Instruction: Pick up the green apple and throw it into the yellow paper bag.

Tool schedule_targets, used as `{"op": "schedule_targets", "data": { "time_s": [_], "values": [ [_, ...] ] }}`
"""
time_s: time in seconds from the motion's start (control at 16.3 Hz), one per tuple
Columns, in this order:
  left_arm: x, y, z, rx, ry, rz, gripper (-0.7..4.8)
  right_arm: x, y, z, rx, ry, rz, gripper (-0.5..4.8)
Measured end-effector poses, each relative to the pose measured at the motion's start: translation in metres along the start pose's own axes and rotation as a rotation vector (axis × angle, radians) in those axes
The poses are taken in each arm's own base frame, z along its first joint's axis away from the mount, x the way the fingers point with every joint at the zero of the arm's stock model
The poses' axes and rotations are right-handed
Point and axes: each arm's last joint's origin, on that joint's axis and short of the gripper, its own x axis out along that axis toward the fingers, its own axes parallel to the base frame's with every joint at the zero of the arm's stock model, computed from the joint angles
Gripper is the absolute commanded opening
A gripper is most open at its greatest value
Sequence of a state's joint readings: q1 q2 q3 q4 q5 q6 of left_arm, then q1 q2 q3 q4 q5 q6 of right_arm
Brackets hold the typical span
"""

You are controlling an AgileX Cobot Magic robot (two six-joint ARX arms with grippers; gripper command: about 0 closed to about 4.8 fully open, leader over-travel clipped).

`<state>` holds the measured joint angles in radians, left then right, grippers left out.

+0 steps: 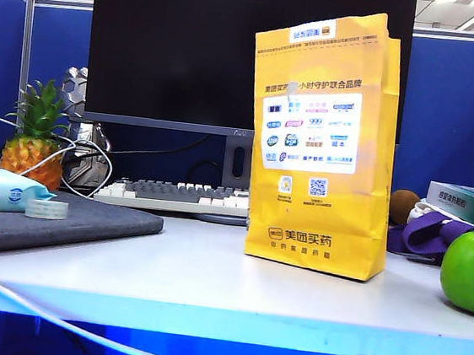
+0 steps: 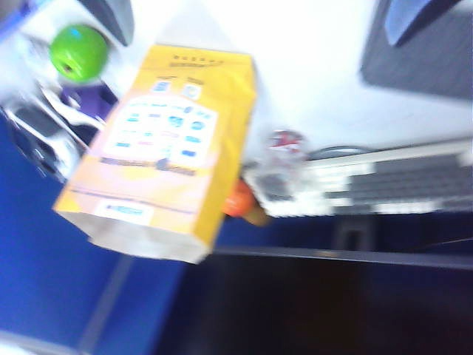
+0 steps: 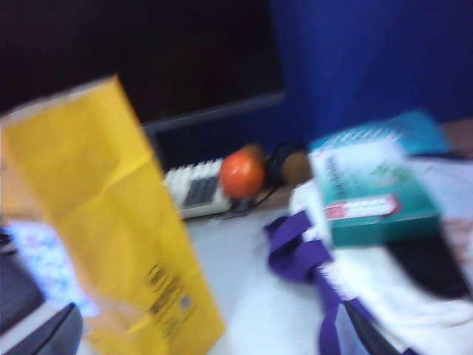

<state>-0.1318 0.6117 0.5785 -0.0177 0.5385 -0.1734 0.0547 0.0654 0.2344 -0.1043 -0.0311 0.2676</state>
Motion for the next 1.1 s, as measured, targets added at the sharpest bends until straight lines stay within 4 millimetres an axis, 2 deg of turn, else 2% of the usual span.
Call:
{"op": "schedule_targets", "data": {
  "time_s": [0.24, 0.43, 0.49, 0.67, 0.86, 1.1],
  "values": [
    [0.037, 0.013, 0.041, 0.015, 0.048, -0.074, 4.79, 0.015, 0.003, 0.017, -0.016, 0.078, -0.056, 4.79],
    [0.066, -0.004, 0.057, 0.055, 0.096, -0.190, 4.79, 0.047, 0.014, 0.037, -0.016, 0.249, -0.046, 4.79],
    [0.072, -0.010, 0.056, 0.083, 0.112, -0.203, 4.79, 0.057, 0.018, 0.041, -0.018, 0.298, -0.024, 4.79],
    [0.088, -0.031, 0.040, 0.115, 0.205, -0.191, 4.79, 0.102, 0.034, 0.050, -0.145, 0.641, 0.010, 4.79],
    [0.084, -0.027, 0.026, 0.105, 0.352, -0.104, 4.79, 0.120, 0.034, 0.048, -0.249, 0.880, -0.002, 4.79],
    [0.081, -0.028, 0.015, 0.076, 0.476, -0.101, 4.79, 0.128, 0.033, 0.038, -0.292, 0.960, 0.050, 4.79]
  ]
}}
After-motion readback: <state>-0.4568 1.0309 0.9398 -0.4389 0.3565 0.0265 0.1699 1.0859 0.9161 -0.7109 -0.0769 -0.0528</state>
